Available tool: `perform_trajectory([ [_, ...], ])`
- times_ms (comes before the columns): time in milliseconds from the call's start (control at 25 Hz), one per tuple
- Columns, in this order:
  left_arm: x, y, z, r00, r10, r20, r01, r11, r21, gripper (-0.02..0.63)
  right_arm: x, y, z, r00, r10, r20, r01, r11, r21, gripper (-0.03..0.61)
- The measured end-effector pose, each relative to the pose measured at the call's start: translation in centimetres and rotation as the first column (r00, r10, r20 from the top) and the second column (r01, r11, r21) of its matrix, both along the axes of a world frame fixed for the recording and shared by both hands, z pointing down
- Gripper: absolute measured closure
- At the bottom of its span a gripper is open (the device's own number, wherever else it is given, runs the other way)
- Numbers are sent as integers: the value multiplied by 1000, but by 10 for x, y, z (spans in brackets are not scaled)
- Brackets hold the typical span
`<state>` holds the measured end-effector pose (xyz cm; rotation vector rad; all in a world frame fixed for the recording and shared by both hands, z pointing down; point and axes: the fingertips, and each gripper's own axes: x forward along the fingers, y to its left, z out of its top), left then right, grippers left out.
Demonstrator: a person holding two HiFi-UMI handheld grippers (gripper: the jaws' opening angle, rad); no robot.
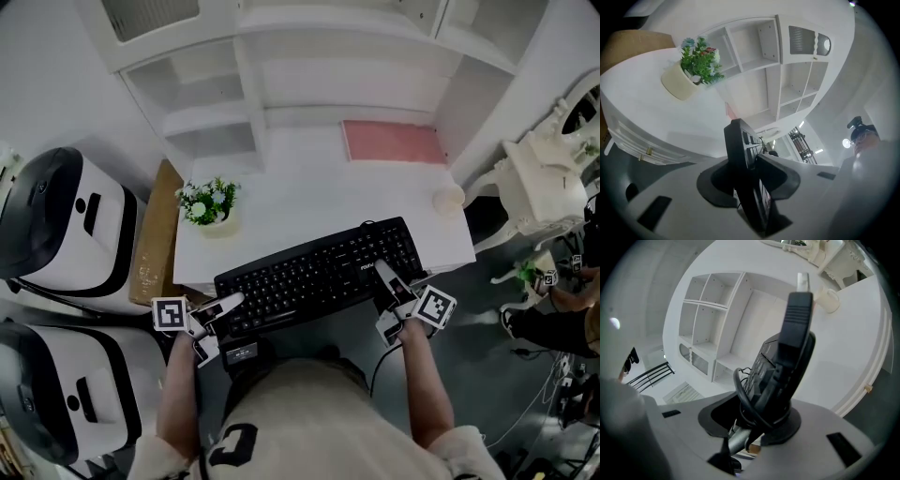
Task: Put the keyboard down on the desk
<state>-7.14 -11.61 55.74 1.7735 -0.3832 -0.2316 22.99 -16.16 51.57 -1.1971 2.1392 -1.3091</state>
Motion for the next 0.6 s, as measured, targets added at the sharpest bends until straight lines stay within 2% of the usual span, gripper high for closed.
perform_trajectory([
  [520,9,1,23,998,-31,58,30,999,21,483,15,0,23,1000,-21,-9,21,1000,-5,446],
  [600,16,-4,32,992,-18,121,11,998,59,482,31,0,32,1000,-7,-17,7,1000,-13,446],
])
